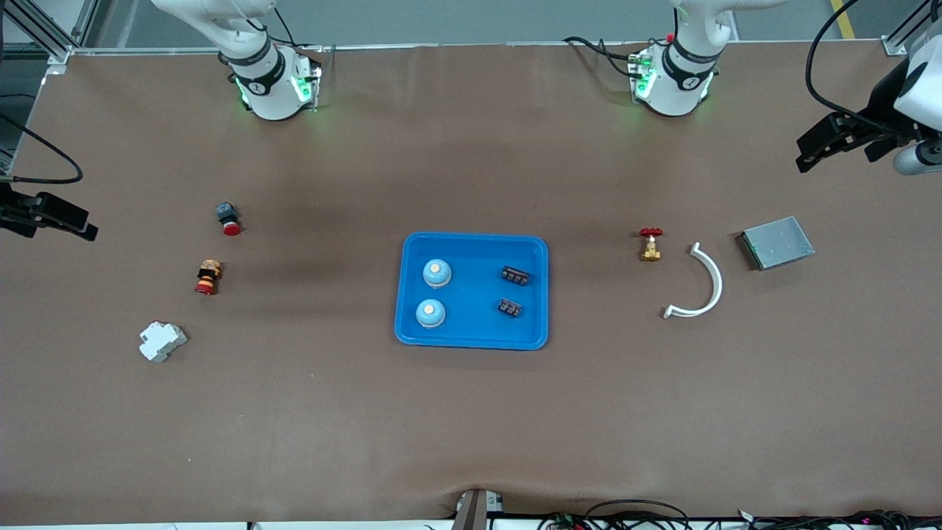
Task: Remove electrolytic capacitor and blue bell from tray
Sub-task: 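Reach the left gripper and the right gripper toward the blue tray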
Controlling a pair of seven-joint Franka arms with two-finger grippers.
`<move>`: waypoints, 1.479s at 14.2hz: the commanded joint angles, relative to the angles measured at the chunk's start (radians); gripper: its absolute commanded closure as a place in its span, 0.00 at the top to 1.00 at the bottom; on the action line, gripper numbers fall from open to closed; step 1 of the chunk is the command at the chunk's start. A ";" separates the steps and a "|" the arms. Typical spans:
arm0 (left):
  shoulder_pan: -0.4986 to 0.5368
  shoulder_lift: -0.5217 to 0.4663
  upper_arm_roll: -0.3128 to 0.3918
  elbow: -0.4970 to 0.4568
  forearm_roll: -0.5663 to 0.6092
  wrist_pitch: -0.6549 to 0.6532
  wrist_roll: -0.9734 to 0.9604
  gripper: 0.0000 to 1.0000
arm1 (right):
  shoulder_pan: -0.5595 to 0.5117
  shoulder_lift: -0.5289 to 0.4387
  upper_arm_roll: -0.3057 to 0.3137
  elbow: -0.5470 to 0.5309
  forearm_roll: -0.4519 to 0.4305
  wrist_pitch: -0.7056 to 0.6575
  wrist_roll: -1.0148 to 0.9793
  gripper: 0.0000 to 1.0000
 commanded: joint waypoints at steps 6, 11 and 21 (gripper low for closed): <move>-0.016 0.108 -0.119 -0.003 -0.016 0.009 -0.189 1.00 | -0.011 -0.038 0.014 -0.040 -0.038 0.019 -0.006 1.00; -0.023 0.173 -0.257 -0.162 -0.021 0.246 -0.668 1.00 | -0.011 -0.038 0.014 -0.041 -0.038 0.019 -0.005 1.00; -0.184 0.433 -0.295 -0.206 0.018 0.662 -1.302 1.00 | 0.202 -0.076 0.015 -0.243 -0.026 0.139 0.412 1.00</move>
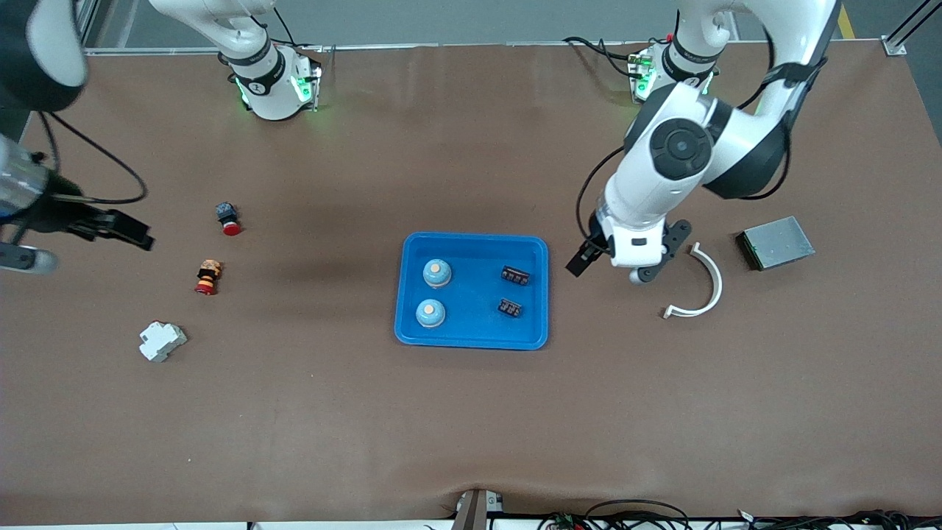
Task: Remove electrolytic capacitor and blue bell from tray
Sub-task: 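Grasp a brown capacitor with the left gripper while the right gripper grasps a bell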
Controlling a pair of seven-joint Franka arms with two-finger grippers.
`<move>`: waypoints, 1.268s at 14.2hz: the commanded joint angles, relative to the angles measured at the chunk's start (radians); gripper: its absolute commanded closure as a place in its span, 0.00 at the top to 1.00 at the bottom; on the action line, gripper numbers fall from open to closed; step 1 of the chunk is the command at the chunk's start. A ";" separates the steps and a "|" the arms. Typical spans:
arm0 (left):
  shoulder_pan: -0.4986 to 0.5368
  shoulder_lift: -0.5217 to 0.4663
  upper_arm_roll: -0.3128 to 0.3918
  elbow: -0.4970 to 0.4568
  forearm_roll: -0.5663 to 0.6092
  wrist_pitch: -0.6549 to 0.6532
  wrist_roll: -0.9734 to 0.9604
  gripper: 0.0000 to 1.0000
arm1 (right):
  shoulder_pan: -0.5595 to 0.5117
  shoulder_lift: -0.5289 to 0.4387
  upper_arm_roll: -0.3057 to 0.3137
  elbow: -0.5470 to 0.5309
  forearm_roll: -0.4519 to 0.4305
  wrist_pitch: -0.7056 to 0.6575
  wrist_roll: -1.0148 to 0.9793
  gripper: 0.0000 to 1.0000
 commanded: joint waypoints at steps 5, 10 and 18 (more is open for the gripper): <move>-0.079 0.144 0.000 0.040 0.127 0.095 -0.294 1.00 | 0.266 0.006 -0.003 -0.108 -0.006 0.175 0.414 1.00; -0.131 0.242 0.003 0.118 0.152 0.102 -0.413 0.98 | 0.422 0.115 -0.003 -0.224 -0.003 0.445 0.631 1.00; -0.168 0.325 0.009 0.121 0.257 0.176 -0.599 0.91 | 0.565 0.419 -0.003 -0.171 -0.003 0.660 0.837 1.00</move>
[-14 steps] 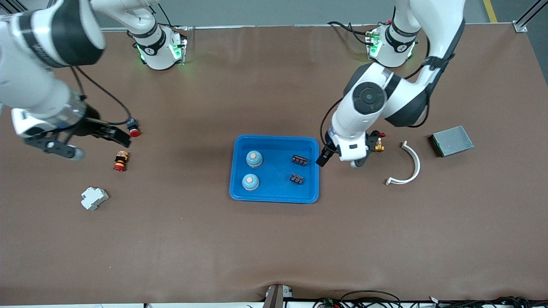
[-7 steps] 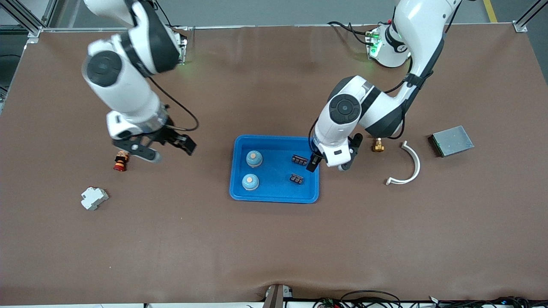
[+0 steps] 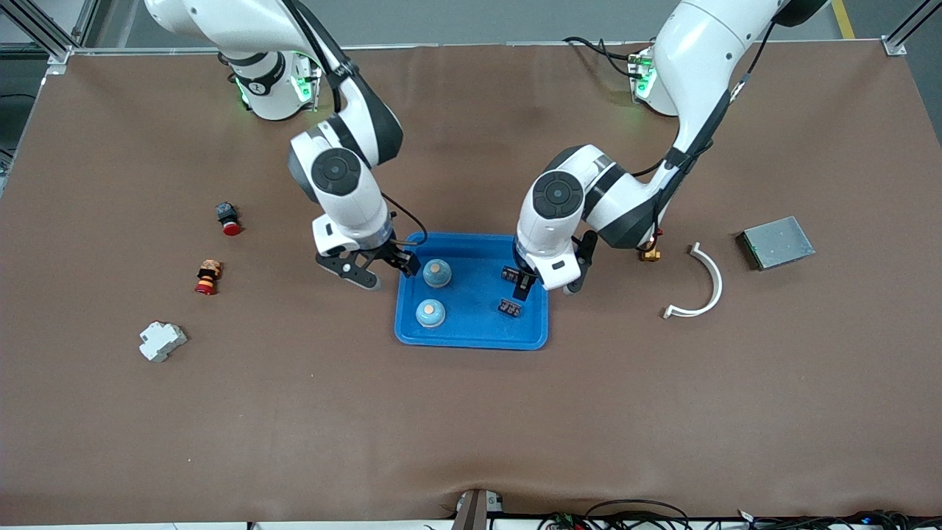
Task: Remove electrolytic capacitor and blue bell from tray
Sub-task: 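Grasp a brown capacitor with the left gripper while the right gripper grasps a bell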
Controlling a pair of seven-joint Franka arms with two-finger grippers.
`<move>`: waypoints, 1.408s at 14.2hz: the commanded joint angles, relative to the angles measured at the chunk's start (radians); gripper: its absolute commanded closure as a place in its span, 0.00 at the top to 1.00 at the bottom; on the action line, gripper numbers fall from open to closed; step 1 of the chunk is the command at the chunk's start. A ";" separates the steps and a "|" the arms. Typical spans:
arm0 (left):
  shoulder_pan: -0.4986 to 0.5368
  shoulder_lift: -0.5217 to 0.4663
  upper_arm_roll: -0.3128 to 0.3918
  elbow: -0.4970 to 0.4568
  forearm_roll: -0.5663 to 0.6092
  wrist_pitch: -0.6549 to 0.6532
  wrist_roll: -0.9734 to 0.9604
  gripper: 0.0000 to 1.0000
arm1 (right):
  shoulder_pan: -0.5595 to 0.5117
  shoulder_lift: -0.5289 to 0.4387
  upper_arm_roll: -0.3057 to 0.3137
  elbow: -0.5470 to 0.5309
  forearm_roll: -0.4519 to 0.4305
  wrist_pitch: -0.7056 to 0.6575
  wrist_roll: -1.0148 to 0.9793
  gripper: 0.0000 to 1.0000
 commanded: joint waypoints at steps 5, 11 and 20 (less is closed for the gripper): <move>-0.015 0.103 0.008 0.021 0.102 0.063 -0.200 0.86 | 0.065 0.155 -0.012 0.097 -0.001 0.057 0.129 1.00; -0.067 0.135 0.010 0.012 0.123 0.063 -0.276 0.60 | 0.105 0.251 -0.012 0.192 -0.003 0.059 0.191 1.00; -0.085 0.123 0.034 0.018 0.194 0.035 -0.273 0.00 | 0.114 0.281 -0.012 0.195 0.003 0.088 0.194 1.00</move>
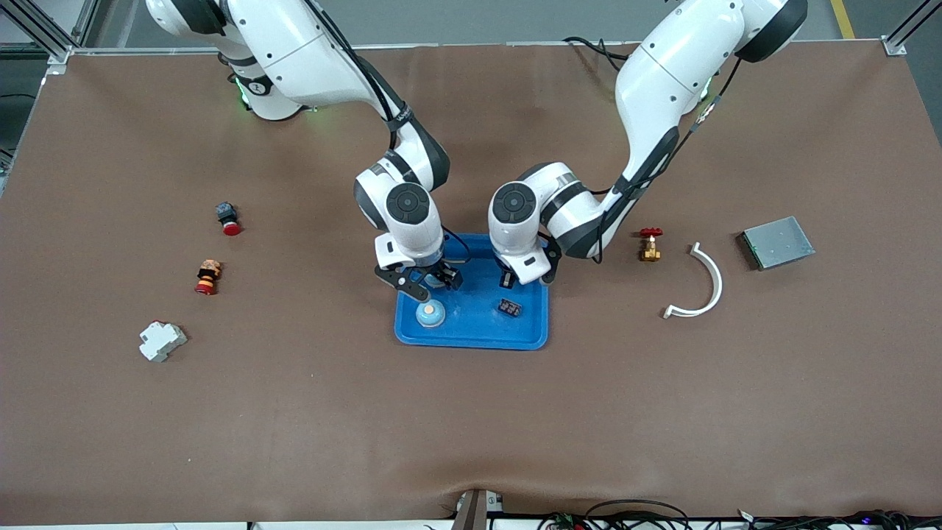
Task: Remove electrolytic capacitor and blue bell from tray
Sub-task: 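Carry the capacitor toward the white bracket while the right gripper carries the bell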
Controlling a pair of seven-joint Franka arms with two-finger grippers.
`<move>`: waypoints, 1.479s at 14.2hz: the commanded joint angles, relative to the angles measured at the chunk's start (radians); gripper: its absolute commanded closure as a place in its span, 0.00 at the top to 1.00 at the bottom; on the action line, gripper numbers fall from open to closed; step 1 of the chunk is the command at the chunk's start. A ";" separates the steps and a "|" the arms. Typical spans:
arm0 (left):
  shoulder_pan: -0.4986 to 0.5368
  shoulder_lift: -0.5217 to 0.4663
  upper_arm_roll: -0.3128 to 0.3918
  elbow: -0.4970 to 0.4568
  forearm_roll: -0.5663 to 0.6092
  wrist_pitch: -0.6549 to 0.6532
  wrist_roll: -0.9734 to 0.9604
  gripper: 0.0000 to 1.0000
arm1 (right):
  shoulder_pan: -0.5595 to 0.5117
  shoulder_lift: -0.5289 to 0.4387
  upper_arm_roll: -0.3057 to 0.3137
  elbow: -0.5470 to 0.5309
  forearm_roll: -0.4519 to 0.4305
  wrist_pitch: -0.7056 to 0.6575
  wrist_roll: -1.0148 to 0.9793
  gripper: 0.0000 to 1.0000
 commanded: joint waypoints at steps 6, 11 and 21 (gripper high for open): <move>0.114 -0.146 0.022 0.081 0.120 -0.106 0.206 0.00 | 0.036 0.021 -0.010 0.020 -0.003 0.005 0.037 0.51; 0.246 -0.244 0.016 0.146 -0.044 -0.239 0.527 0.00 | 0.033 0.014 -0.010 0.042 0.003 -0.017 0.031 0.00; 0.592 -0.269 0.017 0.054 -0.105 -0.408 1.044 0.00 | -0.140 -0.208 -0.011 0.038 0.083 -0.354 -0.413 0.00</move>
